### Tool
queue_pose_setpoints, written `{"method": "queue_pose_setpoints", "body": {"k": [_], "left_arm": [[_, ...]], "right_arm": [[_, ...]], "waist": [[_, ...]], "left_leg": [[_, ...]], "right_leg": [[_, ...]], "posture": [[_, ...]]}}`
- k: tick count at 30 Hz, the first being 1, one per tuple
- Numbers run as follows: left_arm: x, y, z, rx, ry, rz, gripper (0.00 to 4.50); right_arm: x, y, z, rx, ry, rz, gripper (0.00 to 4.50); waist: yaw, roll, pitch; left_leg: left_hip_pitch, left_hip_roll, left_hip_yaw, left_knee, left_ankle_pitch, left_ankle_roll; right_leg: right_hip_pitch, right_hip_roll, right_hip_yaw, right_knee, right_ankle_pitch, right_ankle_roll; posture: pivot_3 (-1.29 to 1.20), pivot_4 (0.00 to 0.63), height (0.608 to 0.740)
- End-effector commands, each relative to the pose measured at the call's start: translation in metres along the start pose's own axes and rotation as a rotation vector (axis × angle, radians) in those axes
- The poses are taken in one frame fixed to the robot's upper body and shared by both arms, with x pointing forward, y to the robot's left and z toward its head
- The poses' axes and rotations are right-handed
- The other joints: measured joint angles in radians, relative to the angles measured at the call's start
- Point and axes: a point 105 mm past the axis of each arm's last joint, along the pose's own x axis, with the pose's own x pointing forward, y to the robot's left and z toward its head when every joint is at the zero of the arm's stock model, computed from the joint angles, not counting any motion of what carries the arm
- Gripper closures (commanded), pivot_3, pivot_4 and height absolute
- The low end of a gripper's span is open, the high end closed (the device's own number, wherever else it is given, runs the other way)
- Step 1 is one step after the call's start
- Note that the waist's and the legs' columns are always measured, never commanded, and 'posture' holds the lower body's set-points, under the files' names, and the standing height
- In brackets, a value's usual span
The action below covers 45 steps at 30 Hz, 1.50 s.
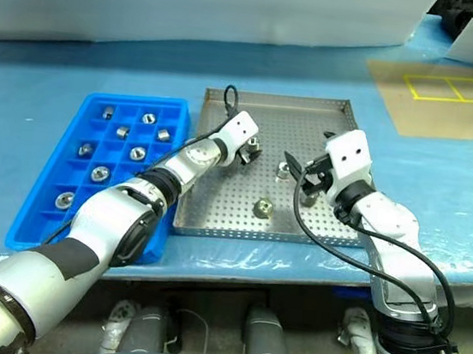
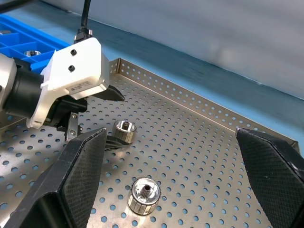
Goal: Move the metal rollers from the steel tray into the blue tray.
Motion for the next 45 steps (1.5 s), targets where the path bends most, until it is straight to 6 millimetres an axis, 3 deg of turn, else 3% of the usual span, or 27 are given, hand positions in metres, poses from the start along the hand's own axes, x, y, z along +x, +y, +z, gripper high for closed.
{"method": "queue_pose_setpoints", "body": {"k": [1,7,17,20,22,24,27,30,36,39,45], "left_arm": [[-0.001,0.005,-0.008,-0.001,0.037,0.048,0.03],[-0.001,-0.004,-0.021,-0.037,0.089,0.041,0.03],[0.0,-0.01,-0.024,-0.051,0.099,0.015,0.03],[-0.001,-0.014,-0.025,-0.067,0.095,-0.013,0.61],[-0.001,-0.014,-0.027,-0.06,0.104,-0.017,1.23],[-0.001,-0.015,-0.028,-0.056,0.107,-0.02,1.23],[-0.002,-0.017,-0.029,-0.064,0.107,-0.033,1.8],[-0.002,-0.014,-0.03,-0.038,0.111,-0.016,2.73],[-0.003,-0.017,-0.028,-0.075,0.085,-0.059,2.78],[-0.004,-0.009,-0.03,-0.067,0.089,-0.027,2.78],[-0.007,0.011,-0.011,-0.084,-0.013,-0.004,2.78]], "right_arm": [[-0.007,-0.007,0.011,-0.028,-0.033,-0.04,0.0],[-0.01,-0.007,0.01,-0.027,-0.029,-0.055,0.0],[-0.012,-0.008,0.009,-0.028,-0.023,-0.068,0.0],[-0.011,-0.009,0.01,-0.029,-0.025,-0.07,0.0],[-0.011,-0.009,0.01,-0.029,-0.025,-0.071,0.0],[-0.011,-0.009,0.01,-0.028,-0.026,-0.072,0.0],[-0.011,-0.01,0.01,-0.027,-0.027,-0.074,0.0],[-0.01,-0.01,0.009,-0.027,-0.026,-0.075,0.0],[-0.01,-0.01,0.009,-0.028,-0.027,-0.076,0.0],[-0.009,-0.01,0.009,-0.026,-0.028,-0.075,0.0],[-0.006,-0.009,0.01,-0.023,-0.033,-0.066,0.0]], "waist": [[-0.007,0.0,0.0],[-0.017,0.0,0.0],[-0.034,0.0,0.0],[-0.035,0.0,0.0],[-0.036,0.0,0.0],[-0.037,0.0,0.0],[-0.038,0.0,0.0],[-0.039,0.0,0.0],[-0.052,0.0,0.0],[-0.058,0.0,0.0],[-0.067,0.0,0.0]], "left_leg": [[0.0,0.0,0.0,0.0,0.0,0.0],[0.0,-0.001,0.0,0.0,0.0,0.0],[0.0,-0.003,0.0,0.0,-0.001,0.001],[-0.001,-0.004,0.0,0.001,-0.001,0.002],[-0.001,-0.005,0.0,0.0,-0.002,0.003],[-0.002,-0.006,-0.001,0.0,-0.002,0.004],[-0.002,-0.007,-0.001,0.0,-0.003,0.005],[-0.002,-0.008,-0.001,0.0,-0.003,0.005],[-0.003,-0.014,-0.001,0.0,-0.004,0.007],[-0.004,-0.014,-0.002,0.0,-0.005,0.009],[-0.005,-0.015,-0.002,0.001,-0.006,0.01]], "right_leg": [[0.0,0.0,0.0,0.0,0.0,0.0],[0.0,0.0,-0.001,0.0,0.0,0.0],[0.001,-0.004,-0.001,0.0,0.0,0.001],[0.001,-0.005,-0.001,-0.001,0.0,0.001],[0.001,-0.006,-0.001,-0.001,-0.001,0.002],[0.001,-0.007,-0.001,-0.002,-0.001,0.002],[0.001,-0.008,-0.001,-0.003,-0.001,0.002],[0.001,-0.01,-0.001,-0.003,-0.002,0.003],[0.001,-0.013,-0.002,-0.003,-0.002,0.004],[0.001,-0.016,-0.001,-0.003,-0.003,0.005],[0.0,-0.017,-0.002,-0.004,-0.003,0.005]], "posture": [[-0.64,0.15,0.74],[-0.65,0.15,0.74],[-0.66,0.15,0.74],[-0.66,0.15,0.74],[-0.66,0.15,0.74],[-0.65,0.15,0.74],[-0.65,0.15,0.74],[-0.65,0.15,0.74],[-0.65,0.15,0.74],[-0.64,0.15,0.74],[-0.62,0.15,0.74]]}}
